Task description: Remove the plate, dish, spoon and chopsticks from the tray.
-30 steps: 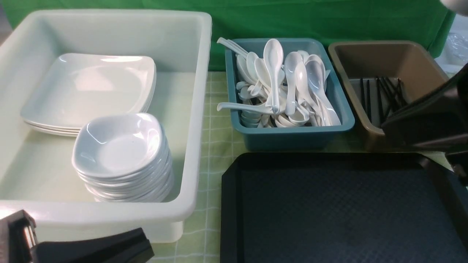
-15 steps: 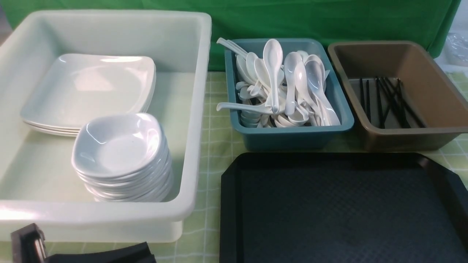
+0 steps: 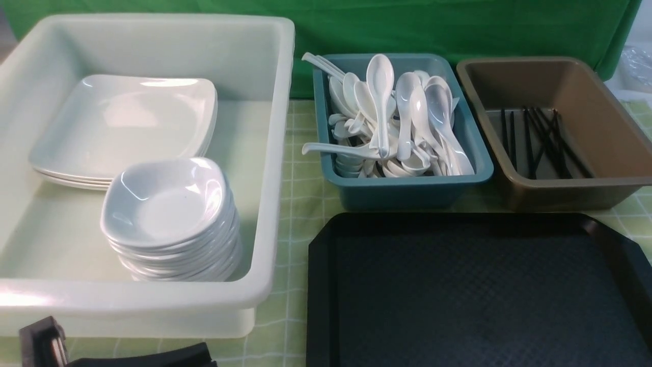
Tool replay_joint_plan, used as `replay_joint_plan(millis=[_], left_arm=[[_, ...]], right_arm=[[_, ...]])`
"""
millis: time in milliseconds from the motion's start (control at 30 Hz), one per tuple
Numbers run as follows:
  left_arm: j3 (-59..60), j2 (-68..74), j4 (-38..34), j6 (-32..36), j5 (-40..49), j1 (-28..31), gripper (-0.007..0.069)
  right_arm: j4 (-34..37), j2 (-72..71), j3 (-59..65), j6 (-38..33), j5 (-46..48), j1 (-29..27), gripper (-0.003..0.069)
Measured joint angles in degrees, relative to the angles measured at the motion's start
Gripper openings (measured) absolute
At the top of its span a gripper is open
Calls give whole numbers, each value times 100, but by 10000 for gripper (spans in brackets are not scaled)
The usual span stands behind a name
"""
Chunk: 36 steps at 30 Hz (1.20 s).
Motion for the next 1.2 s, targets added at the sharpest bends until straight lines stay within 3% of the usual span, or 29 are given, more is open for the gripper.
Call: replay_joint_plan(millis=[800, 967, 1067, 1133, 1200], left_arm=[[0, 0, 0, 8, -14, 0, 100], [0, 0, -130, 196, -481, 42, 104], [56, 0, -419, 271, -1198, 297, 104], [195, -24, -562, 303, -1809, 902, 106], [300, -145, -662, 348, -1802, 1435, 108]], right_arm=[[-11, 0, 0, -81, 33, 0, 56], [-11, 0, 0, -81, 38, 0, 72], [-5, 0, 0, -85, 38, 0, 77], [4, 0, 0, -85, 33, 0, 87], [6, 0, 0, -85, 38, 0, 94]])
